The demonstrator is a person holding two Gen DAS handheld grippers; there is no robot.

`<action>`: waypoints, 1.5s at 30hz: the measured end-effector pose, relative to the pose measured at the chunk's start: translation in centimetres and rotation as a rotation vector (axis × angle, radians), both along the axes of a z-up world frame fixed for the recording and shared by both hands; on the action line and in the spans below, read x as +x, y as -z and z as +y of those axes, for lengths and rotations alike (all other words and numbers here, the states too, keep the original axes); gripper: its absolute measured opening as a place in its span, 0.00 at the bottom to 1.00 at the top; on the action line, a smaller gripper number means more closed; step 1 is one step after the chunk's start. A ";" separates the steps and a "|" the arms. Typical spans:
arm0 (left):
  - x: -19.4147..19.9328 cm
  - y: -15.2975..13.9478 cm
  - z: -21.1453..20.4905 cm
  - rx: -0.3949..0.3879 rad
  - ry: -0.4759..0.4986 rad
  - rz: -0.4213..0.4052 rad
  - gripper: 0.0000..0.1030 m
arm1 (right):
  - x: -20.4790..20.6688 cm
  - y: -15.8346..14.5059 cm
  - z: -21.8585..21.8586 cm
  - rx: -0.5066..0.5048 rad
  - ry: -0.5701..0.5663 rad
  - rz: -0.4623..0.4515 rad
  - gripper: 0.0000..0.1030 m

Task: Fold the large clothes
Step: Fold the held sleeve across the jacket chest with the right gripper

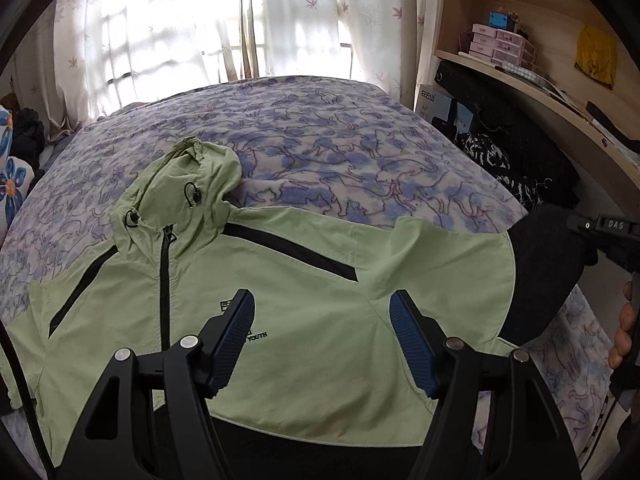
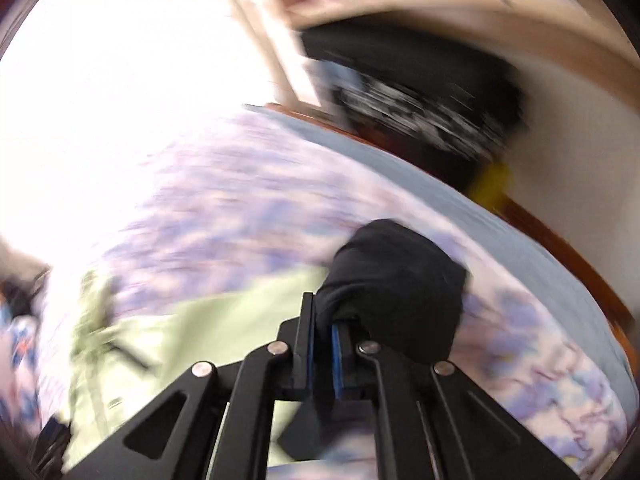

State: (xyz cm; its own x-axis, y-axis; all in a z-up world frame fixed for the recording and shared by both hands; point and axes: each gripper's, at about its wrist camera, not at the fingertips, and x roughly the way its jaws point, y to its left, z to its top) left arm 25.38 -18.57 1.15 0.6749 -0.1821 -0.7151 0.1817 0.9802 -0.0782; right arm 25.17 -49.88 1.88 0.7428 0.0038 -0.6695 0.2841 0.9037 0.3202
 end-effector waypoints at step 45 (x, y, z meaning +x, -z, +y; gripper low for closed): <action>-4.3 8.5 6.1 -0.047 0.093 0.198 0.67 | -10.2 10.1 20.7 -0.037 -0.364 0.167 0.54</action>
State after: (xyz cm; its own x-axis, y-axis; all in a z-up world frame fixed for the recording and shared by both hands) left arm 21.06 -12.50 -7.37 0.5009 -0.2734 -0.8212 0.2482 0.9543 -0.1663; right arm 15.01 -29.20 -8.18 0.5783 0.2205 -0.7855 -0.0117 0.9649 0.2623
